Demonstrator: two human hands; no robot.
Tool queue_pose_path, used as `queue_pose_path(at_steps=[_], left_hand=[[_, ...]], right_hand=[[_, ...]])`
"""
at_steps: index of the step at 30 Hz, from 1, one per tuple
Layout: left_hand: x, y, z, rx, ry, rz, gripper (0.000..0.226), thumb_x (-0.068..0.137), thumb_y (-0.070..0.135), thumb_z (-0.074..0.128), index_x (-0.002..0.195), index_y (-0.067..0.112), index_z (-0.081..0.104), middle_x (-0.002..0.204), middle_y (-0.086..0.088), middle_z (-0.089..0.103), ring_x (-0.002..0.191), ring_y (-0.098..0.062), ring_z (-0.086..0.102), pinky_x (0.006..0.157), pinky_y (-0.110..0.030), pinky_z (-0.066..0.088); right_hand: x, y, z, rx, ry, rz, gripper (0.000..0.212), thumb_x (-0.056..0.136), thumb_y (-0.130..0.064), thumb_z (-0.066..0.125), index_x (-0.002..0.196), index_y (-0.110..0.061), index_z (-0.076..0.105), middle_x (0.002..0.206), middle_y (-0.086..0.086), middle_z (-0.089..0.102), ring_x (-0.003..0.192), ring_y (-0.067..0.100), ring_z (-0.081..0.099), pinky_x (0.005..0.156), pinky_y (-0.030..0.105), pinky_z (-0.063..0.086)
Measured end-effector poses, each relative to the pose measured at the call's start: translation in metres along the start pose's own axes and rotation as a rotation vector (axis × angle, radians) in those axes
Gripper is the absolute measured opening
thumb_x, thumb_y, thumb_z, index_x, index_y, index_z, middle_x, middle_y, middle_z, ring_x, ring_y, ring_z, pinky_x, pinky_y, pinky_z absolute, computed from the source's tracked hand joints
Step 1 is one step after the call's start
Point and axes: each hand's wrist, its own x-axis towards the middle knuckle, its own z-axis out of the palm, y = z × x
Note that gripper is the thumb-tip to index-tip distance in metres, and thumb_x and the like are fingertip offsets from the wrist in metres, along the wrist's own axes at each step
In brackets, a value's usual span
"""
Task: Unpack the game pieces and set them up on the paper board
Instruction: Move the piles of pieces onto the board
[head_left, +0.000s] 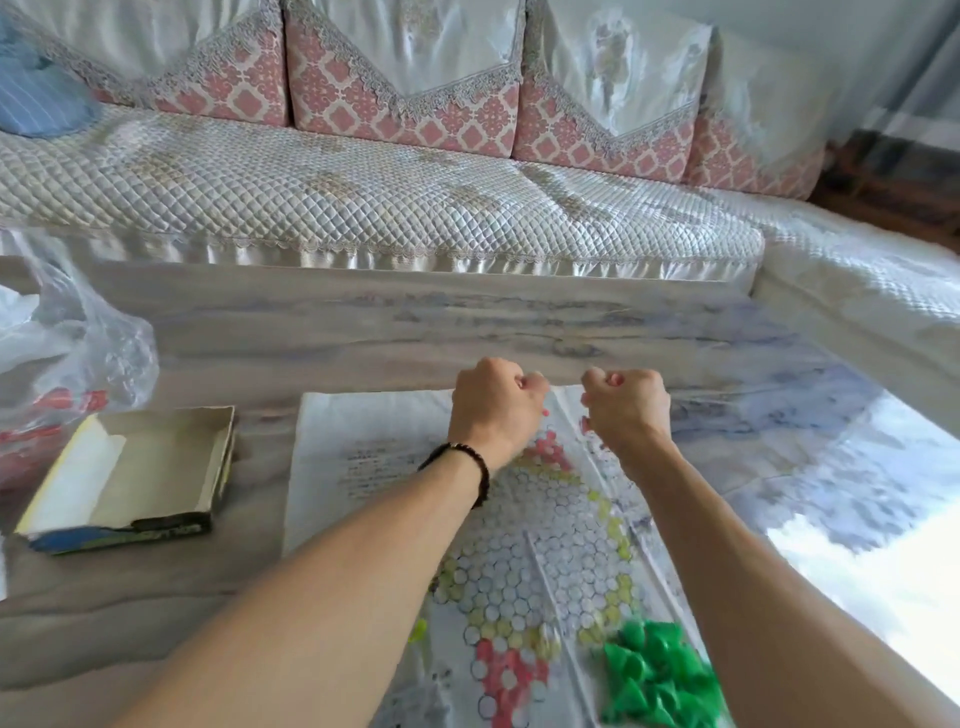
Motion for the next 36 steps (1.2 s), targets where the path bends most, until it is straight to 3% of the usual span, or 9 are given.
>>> queue_pose_path(at_steps=[6,9,12,16,21,24,28,32,36], left_hand=[[0.013,-0.005,0.032,-0.083,0.024,-0.143,0.043,0.087,0.024,0.051,0.048,0.01,0.04,0.047,-0.002,0.046,0.049,-0.023,0.048,0.049,-0.029,0.034],[0.014,-0.001,0.032,-0.14,-0.022,-0.198,0.04,0.092,0.026,0.045,0.07,-0.002,0.063,0.075,-0.012,0.069,0.066,-0.025,0.06,0.058,-0.032,0.044],[0.014,0.003,0.026,-0.171,-0.083,-0.227,0.042,0.096,0.027,0.038,0.084,-0.001,0.068,0.083,-0.012,0.069,0.077,-0.025,0.063,0.065,-0.029,0.047],[0.012,0.005,0.009,-0.159,-0.207,-0.16,0.033,0.097,0.023,0.041,0.085,0.01,0.069,0.086,-0.004,0.069,0.088,-0.021,0.066,0.082,-0.036,0.055],[0.011,0.005,-0.017,0.032,-0.307,0.008,0.03,0.099,0.022,0.04,0.098,0.012,0.068,0.1,0.006,0.064,0.092,-0.011,0.057,0.068,-0.014,0.042],[0.015,-0.002,-0.03,0.154,-0.3,0.064,0.02,0.095,0.022,0.05,0.111,0.016,0.061,0.117,0.003,0.058,0.101,-0.013,0.055,0.079,-0.022,0.045],[0.024,-0.005,-0.035,0.209,-0.585,0.002,0.077,0.075,0.013,0.073,0.142,0.016,0.036,0.143,-0.005,0.038,0.121,-0.034,0.051,0.101,-0.043,0.045],[0.029,0.003,-0.024,0.265,-0.859,-0.017,0.102,0.066,0.003,0.082,0.149,0.009,0.022,0.148,-0.009,0.035,0.121,-0.037,0.049,0.099,-0.039,0.043],[0.032,0.007,-0.012,0.287,-0.875,0.026,0.08,0.068,0.006,0.082,0.137,0.008,0.04,0.131,-0.005,0.052,0.085,-0.014,0.055,0.092,-0.036,0.048]], right_hand=[[0.006,0.015,0.014,-0.048,-0.096,0.035,0.041,0.08,-0.034,0.052,0.046,-0.01,0.05,0.063,0.008,0.069,0.059,0.03,0.067,0.065,0.047,0.059],[0.006,0.011,0.008,-0.107,-0.217,0.012,0.047,0.079,-0.046,0.049,0.06,-0.004,0.06,0.064,0.007,0.07,0.054,0.029,0.063,0.066,0.044,0.057],[0.003,0.007,-0.001,-0.089,-0.311,-0.007,0.05,0.091,-0.041,0.047,0.075,0.001,0.07,0.075,0.01,0.073,0.057,0.02,0.059,0.069,0.04,0.057],[-0.003,0.006,-0.014,-0.088,-0.394,-0.065,0.044,0.097,-0.034,0.043,0.081,-0.002,0.069,0.077,0.003,0.069,0.069,0.023,0.065,0.077,0.046,0.058],[-0.008,0.005,-0.029,-0.11,-0.406,-0.165,0.037,0.099,-0.026,0.041,0.093,-0.001,0.068,0.095,0.007,0.069,0.087,0.026,0.066,0.077,0.041,0.054],[-0.007,0.015,-0.038,-0.233,-0.359,-0.243,0.033,0.096,-0.02,0.045,0.104,0.006,0.063,0.104,0.017,0.068,0.098,0.035,0.063,0.087,0.047,0.053],[-0.003,0.034,-0.059,-0.364,-0.539,-0.245,0.063,0.08,-0.016,0.062,0.14,-0.01,0.042,0.129,0.006,0.053,0.103,0.017,0.056,0.089,0.028,0.047],[-0.008,0.046,-0.067,-0.458,-0.744,-0.216,0.102,0.054,-0.05,0.08,0.14,-0.013,0.039,0.133,0.0,0.046,0.096,0.018,0.06,0.091,0.038,0.052],[-0.008,0.04,-0.049,-0.436,-0.614,-0.314,0.049,0.069,-0.034,0.082,0.109,-0.013,0.063,0.107,-0.004,0.061,0.085,0.011,0.06,0.07,0.02,0.049]])
